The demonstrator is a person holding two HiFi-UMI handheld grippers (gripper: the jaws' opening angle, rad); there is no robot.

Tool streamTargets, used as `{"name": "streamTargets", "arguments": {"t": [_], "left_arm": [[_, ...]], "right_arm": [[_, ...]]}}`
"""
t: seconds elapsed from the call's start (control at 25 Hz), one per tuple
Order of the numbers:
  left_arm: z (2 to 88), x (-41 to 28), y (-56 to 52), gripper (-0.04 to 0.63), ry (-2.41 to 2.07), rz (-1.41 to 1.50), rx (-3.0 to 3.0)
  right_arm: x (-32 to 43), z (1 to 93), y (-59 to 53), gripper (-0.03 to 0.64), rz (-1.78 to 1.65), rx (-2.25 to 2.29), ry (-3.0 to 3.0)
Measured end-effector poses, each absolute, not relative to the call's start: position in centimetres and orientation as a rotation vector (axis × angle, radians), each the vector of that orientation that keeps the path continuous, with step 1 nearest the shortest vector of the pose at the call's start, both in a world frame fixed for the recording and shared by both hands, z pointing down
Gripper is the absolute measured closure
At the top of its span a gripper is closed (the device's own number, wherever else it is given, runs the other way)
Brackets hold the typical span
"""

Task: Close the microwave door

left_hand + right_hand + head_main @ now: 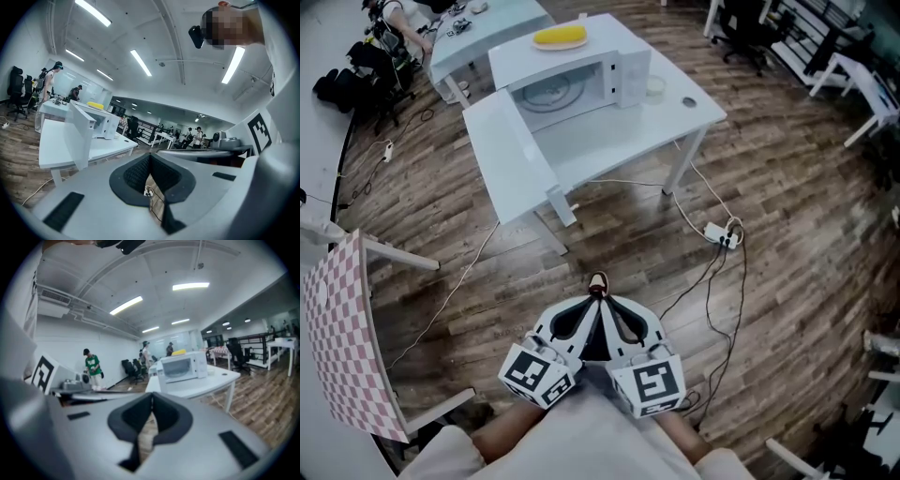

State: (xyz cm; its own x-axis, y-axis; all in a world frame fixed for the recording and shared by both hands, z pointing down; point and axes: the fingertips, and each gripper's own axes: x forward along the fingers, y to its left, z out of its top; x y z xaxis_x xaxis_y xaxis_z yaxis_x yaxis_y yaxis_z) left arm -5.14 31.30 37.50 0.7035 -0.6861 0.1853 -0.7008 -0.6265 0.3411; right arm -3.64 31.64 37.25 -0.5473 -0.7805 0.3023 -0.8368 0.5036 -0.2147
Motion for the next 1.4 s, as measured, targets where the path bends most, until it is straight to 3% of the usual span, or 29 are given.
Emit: {"name": "streamTargets", "arguments": {"t": [1.4], "left_arm": [[36.0, -11.6, 14.5, 0.577, -1.165, -0.016, 2.477]], "right_arm": [[-10.3, 35.8, 14.6, 0.594, 0.501, 1.183, -2.648]]}}
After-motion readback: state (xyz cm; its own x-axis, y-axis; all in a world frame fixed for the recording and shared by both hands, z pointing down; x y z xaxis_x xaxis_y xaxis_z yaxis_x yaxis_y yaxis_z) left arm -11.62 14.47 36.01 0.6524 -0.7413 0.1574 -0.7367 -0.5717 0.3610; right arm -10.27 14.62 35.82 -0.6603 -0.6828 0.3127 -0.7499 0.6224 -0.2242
